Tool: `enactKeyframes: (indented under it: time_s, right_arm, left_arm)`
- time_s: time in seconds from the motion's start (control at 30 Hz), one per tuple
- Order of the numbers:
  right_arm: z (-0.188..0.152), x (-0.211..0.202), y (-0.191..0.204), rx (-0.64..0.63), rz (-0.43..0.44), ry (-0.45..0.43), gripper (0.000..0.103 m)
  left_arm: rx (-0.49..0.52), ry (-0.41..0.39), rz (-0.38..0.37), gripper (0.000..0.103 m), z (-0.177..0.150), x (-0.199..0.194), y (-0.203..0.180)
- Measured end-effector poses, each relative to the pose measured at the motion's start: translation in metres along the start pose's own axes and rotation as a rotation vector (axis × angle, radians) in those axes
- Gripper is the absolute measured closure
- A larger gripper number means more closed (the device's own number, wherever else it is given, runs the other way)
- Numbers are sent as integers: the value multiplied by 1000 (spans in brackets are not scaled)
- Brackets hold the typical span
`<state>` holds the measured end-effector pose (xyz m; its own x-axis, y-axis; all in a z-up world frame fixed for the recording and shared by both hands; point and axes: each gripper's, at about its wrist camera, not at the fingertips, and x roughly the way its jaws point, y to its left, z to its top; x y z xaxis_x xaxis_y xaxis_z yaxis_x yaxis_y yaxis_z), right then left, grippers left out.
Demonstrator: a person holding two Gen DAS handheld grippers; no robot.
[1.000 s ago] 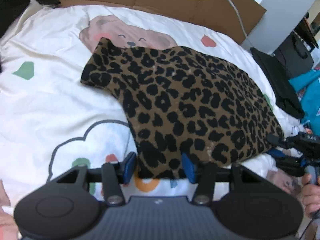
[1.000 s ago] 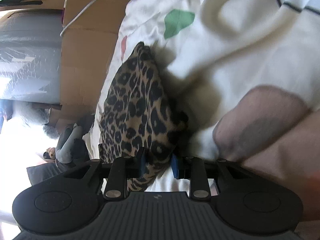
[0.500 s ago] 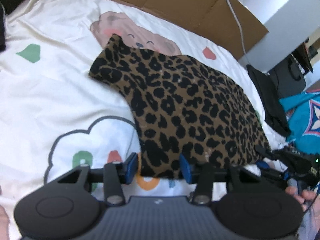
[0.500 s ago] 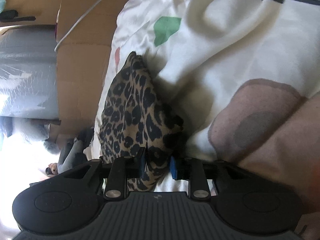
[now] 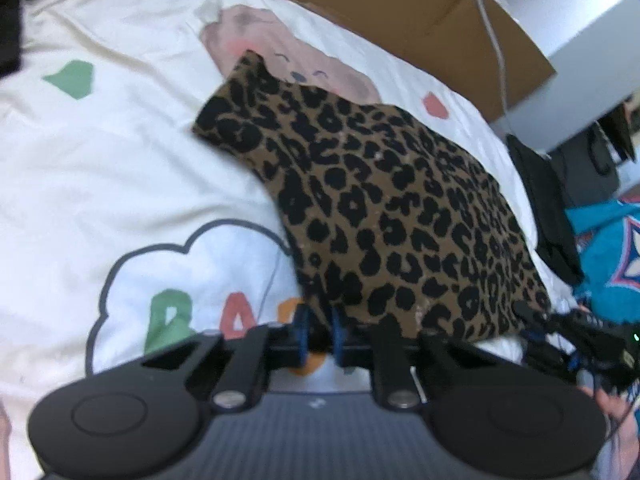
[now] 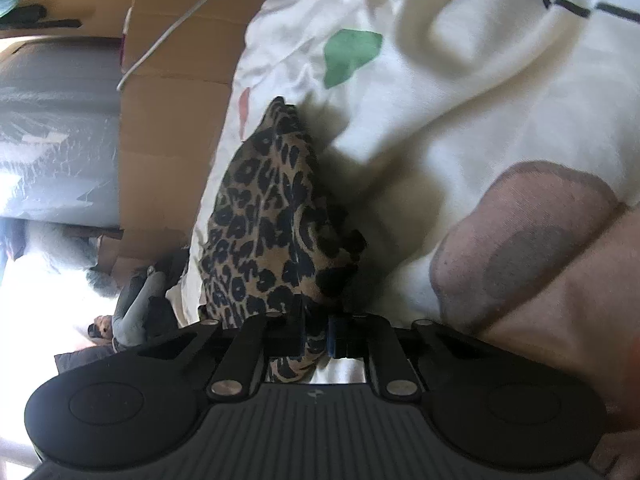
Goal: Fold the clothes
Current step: 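Close both grippers on the skirt's edge, then lift the held skirt edge with both grippers and fold it over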
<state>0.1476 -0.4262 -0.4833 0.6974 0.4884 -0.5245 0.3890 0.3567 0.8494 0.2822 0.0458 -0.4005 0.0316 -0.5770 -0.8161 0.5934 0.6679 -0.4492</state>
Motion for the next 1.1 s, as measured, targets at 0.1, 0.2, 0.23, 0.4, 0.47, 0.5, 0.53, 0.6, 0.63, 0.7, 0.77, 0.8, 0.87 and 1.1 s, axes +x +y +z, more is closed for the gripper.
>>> enactKeyframes:
  time_s: [0.1, 0.2, 0.23, 0.4, 0.47, 0.5, 0.53, 0.6, 0.63, 0.7, 0.77, 0.8, 0.87, 1.1]
  right_arm:
    - [1, -1, 3, -12, -5, 3, 97]
    - [1, -4, 5, -25, -8, 10, 98]
    - [1, -5, 5, -30, -8, 14, 98]
    - [-1, -9, 9, -58, -9, 35, 98]
    - [-2, -11, 9, -60, -16, 51, 98]
    - [-3, -11, 9, -62, -21, 60, 98]
    - [-3, -12, 9, -67, -25, 67, 98]
    - [-6, -13, 10, -86, -35, 80, 98]
    - [-7, -13, 11, -95, -39, 86, 98]
    - [-8, -14, 14, -122, -46, 95, 99]
    - [-7, -17, 19, -156, -54, 96, 99]
    - [-5, -18, 22, -173, -59, 93, 99]
    - [1, -22, 29, -197, -66, 75, 99]
    - [30, -28, 51, -254, -82, 17, 98]
  left_arm:
    - [19, -6, 19, 96, 0, -4, -9]
    - [15, -3, 6, 96, 4, -8, -7]
    - [13, -2, 2, 96, 6, -9, -7]
    - [3, 12, -16, 97, 8, -22, -3]
    - [3, 27, -23, 97, 6, -28, -3]
    - [4, 34, -27, 97, 5, -30, -4]
    - [5, 40, -30, 97, 4, -33, -5]
    - [8, 55, -31, 97, 0, -38, -6]
    - [10, 61, -31, 97, -1, -40, -6]
    - [24, 69, -28, 97, -3, -39, -8]
    - [32, 78, -28, 98, -6, -37, -11]
    - [30, 86, -37, 98, -7, -36, -13]
    - [39, 100, -57, 98, -10, -33, -18]
    - [73, 147, -151, 98, -21, -29, -36]
